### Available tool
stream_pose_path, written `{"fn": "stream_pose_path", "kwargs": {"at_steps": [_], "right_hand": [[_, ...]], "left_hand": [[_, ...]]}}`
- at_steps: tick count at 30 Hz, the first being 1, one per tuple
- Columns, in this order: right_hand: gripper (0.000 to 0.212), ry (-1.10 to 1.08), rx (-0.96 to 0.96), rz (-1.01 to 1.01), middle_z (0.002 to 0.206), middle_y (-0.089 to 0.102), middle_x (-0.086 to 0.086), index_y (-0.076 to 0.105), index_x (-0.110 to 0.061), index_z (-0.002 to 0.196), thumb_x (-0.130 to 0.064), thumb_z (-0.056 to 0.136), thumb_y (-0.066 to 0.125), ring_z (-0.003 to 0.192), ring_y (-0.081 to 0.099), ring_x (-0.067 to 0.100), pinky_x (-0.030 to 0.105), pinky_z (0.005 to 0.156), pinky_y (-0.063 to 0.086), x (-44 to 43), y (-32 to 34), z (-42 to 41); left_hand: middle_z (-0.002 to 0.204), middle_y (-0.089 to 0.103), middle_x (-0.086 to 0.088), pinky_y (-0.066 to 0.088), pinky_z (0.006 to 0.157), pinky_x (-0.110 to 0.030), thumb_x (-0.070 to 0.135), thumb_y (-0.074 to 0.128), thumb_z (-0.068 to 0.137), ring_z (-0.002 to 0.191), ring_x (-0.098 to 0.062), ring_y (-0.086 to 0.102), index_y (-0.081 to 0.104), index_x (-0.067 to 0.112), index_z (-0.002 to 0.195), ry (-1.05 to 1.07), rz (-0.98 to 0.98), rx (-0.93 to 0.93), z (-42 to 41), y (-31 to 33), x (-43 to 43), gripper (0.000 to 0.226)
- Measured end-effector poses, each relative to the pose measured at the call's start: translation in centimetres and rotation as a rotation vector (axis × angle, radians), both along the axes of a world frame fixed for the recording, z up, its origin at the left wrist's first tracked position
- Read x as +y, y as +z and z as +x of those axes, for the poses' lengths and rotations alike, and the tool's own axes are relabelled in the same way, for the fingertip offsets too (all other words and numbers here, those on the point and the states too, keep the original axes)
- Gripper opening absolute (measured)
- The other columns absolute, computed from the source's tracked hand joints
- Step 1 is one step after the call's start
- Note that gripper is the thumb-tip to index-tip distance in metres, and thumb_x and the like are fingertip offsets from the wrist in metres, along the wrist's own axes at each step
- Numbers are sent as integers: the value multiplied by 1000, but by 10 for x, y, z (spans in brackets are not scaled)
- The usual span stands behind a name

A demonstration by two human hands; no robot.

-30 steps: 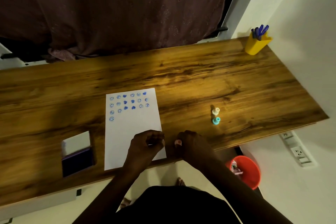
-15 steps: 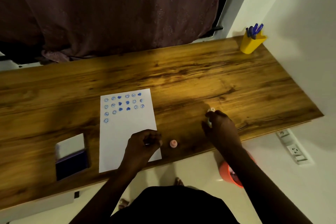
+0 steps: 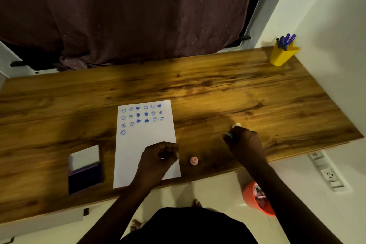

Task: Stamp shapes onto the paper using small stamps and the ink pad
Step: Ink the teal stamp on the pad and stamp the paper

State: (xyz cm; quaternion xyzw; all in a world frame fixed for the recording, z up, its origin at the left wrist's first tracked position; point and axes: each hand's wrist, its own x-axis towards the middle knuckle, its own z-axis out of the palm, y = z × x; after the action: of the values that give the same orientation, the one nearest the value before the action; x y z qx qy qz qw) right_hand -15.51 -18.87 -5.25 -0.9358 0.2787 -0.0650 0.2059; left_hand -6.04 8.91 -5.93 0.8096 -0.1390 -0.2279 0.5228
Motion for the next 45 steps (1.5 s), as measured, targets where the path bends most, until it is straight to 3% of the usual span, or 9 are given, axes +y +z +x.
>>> {"fn": "stream_pose_path", "kwargs": {"at_steps": [7, 13, 18, 22, 26, 33, 37, 42, 45], "right_hand": [[29, -130, -62, 885, 72, 77, 5, 77, -14, 82, -42, 87, 76, 60, 67, 14, 25, 55, 53, 75, 40, 24], [36, -58, 16, 1082, 66, 70, 12, 78, -12, 77, -47, 85, 77, 56, 60, 19, 32, 52, 44, 116, 53, 43], [22, 43, -5, 1112, 71, 76, 4, 82, -18, 83, -40, 87, 77, 53, 64, 6, 12, 43, 41, 137, 53, 52], [19, 140, -57, 1210, 96, 79, 9, 80, -15, 107, -15, 88, 78, 86, 75, 20, 23, 71, 58, 151, 50, 58], [25, 197, -64, 1144, 105, 78, 8, 79, -12, 110, -10, 85, 80, 98, 74, 25, 25, 76, 61, 168, 48, 69], [29, 296, -2, 866, 105, 77, -2, 76, -15, 106, -22, 80, 86, 99, 72, 17, 32, 86, 62, 215, 36, 95], [20, 456, 66, 687, 96, 76, -16, 74, -30, 96, -40, 81, 83, 91, 70, -2, 15, 81, 55, 248, 26, 107], [22, 706, 90, 424, 100, 77, -11, 74, -27, 107, -37, 87, 77, 81, 69, -4, 0, 68, 46, 291, 17, 119], [28, 832, 129, 314, 117, 75, -3, 70, -25, 118, -35, 91, 72, 105, 71, 13, 19, 89, 57, 314, 12, 125]], "left_hand": [[103, 82, 4, 61, 95, -43, 38, 86, 74, 103, -22, 78, 77, 43, 109, -1, -266, 83, 1, 16, 2, 37], [102, 83, -3, 65, 83, -51, 25, 86, 76, 89, -31, 80, 79, 35, 107, 103, -351, 136, 7, 22, 20, 34], [104, 82, 2, 66, 79, -46, 21, 84, 79, 93, -29, 80, 77, 39, 110, 146, -358, 98, 8, 28, 41, 37], [98, 83, 2, 66, 76, -41, 6, 81, 86, 86, -28, 80, 76, 27, 109, 217, -327, 81, 11, 27, 63, 32], [93, 82, -9, 67, 80, -40, 6, 78, 88, 82, -26, 80, 77, 6, 111, 308, -268, 131, 16, 26, 87, 23], [89, 84, -2, 63, 70, -25, 13, 79, 88, 80, -17, 81, 79, 11, 109, 446, -255, 126, 22, 24, 146, 21], [91, 83, -8, 66, 72, -40, 8, 76, 91, 85, -29, 80, 80, 20, 99, 522, -316, 125, 19, 23, 187, 15], [98, 83, -7, 66, 78, -38, 10, 76, 91, 93, -28, 80, 82, 20, 103, 596, -356, 105, 15, 20, 233, 17], [102, 83, -7, 65, 81, -46, 9, 74, 93, 96, -28, 80, 81, 19, 106, 613, -361, 82, 11, 18, 255, 18]]}}
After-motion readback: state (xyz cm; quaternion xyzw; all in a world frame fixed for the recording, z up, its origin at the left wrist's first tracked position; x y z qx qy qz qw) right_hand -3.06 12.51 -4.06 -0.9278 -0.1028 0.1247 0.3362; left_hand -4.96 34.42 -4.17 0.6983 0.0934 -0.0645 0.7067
